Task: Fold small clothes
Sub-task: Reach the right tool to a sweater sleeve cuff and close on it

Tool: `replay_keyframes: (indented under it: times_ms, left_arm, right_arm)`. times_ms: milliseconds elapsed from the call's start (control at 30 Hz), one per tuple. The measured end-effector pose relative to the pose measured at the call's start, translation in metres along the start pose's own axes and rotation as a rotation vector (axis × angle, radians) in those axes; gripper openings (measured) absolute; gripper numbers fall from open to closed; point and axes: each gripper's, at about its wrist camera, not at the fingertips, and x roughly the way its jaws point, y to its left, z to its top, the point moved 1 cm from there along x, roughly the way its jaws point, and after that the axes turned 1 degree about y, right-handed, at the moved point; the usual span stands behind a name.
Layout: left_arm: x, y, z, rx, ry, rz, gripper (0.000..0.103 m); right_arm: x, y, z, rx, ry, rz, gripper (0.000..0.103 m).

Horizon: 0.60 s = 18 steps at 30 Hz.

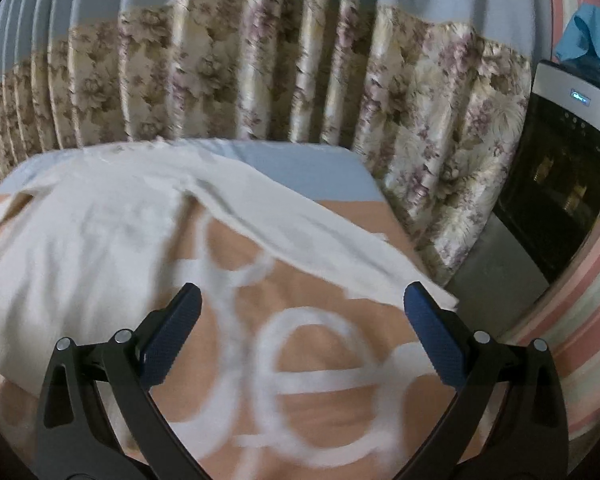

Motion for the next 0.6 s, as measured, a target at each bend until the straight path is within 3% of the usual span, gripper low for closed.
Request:
replay_keyframes:
  times_ms: [133, 333, 467, 600]
  left_arm:
    - [0.019, -0.040, 0.010, 0.041, 0.004, -0.030, 0.101]
    - [0.036, -0.075, 0.024, 0.044, -0.004, -0.046, 0.101]
    - [0.040, -0.085, 0.023, 0.058, 0.003, -0.049, 0.101]
    - [0.044, -0.084, 0.020, 0.061, 0.009, -0.041, 0.101]
  right_arm:
    - [0.023, -0.051, 0.002, 0.049, 0.049, 0.028, 0.096]
    - [0.060, -0.121, -0.004, 0.068, 0.154, -0.051, 0.090]
    - [0.080, -0.149, -0.008, 0.081, 0.201, -0.067, 0.082]
    - [0.100, -0.163, -0.016, 0.158, 0.264, -0.011, 0.076]
